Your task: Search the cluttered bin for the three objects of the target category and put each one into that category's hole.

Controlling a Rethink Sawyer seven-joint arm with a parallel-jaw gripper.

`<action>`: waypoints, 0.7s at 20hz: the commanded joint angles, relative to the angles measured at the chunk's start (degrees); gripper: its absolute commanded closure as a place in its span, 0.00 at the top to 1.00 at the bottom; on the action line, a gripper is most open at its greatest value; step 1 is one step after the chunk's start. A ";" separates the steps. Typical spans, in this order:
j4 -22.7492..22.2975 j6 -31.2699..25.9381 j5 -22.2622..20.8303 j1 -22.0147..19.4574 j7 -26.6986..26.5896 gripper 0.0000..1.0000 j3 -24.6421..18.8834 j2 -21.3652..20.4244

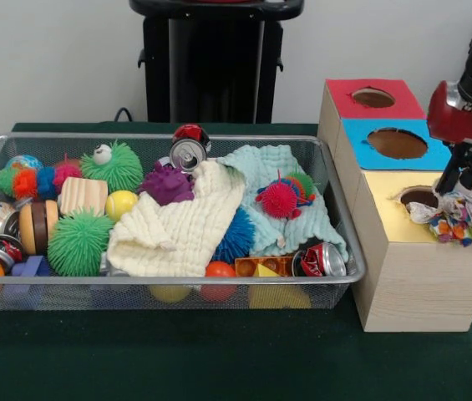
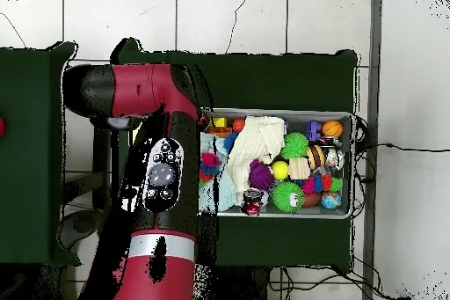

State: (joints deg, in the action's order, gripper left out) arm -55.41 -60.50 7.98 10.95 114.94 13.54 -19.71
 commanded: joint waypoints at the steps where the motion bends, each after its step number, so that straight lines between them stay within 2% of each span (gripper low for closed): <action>1: 1.10 -2.39 2.72 -2.50 18.12 0.00 -0.88 4.69; 7: 0.04 -0.77 3.29 -2.14 17.48 0.00 -0.14 4.52; 11: -0.51 2.70 3.55 -2.10 17.92 0.00 0.55 4.04; 14: -3.50 6.81 3.69 -1.88 17.68 0.00 0.51 1.95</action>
State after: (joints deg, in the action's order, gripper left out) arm -53.84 -59.74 10.00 10.22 114.94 14.84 -17.50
